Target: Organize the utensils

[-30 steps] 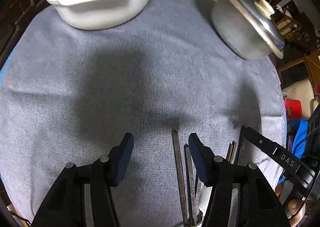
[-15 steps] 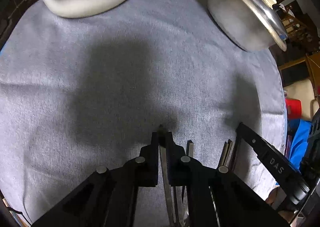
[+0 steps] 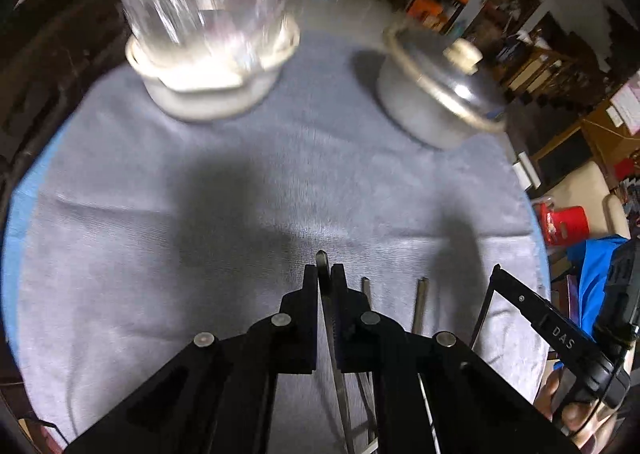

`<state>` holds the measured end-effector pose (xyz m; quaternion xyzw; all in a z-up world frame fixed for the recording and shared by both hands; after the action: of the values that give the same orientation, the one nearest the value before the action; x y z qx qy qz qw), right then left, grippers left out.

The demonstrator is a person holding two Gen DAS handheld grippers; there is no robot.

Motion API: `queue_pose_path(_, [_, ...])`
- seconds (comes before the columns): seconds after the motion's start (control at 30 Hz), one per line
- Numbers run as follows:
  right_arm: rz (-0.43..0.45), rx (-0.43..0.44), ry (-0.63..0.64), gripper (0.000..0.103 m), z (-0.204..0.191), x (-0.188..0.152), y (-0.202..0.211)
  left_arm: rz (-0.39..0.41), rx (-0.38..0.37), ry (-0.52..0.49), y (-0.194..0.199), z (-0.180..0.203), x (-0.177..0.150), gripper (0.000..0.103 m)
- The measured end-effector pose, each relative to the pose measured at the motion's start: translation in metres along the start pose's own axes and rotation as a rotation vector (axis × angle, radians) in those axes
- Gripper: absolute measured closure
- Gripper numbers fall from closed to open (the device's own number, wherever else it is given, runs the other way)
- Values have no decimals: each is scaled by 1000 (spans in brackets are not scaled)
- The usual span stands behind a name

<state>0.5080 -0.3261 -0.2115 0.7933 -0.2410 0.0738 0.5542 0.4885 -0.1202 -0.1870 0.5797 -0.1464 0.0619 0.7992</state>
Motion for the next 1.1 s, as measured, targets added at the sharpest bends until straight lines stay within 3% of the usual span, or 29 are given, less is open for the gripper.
queue_pose_path(0.13, [82, -7, 36, 96, -11, -9, 32, 77, -15, -27, 22, -1, 8, 97])
queue_pose_path(0.5, [265, -26, 109, 96, -31, -53, 121, 241, -40, -78, 97, 13, -47, 97])
queue_pose_path(0.77, [371, -55, 161, 96, -49, -81, 169, 347, -18, -134, 146, 28, -74, 97])
queue_pose_path(1.1, [516, -53, 207, 96, -72, -95, 239, 460, -52, -178, 216, 48, -100, 98])
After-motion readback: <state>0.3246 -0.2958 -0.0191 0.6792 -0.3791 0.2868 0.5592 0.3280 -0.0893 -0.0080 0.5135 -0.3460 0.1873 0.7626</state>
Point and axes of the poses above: each gripper's, at about its wrist camera, not at the fingertips, and y roughly against the way its jaws point, z to its right, x to its top, the point moved 8 cm from there along -y, roughly the way its jaws point, and after that the axes turned 7 degrees about -z, right-handed, at the moved point
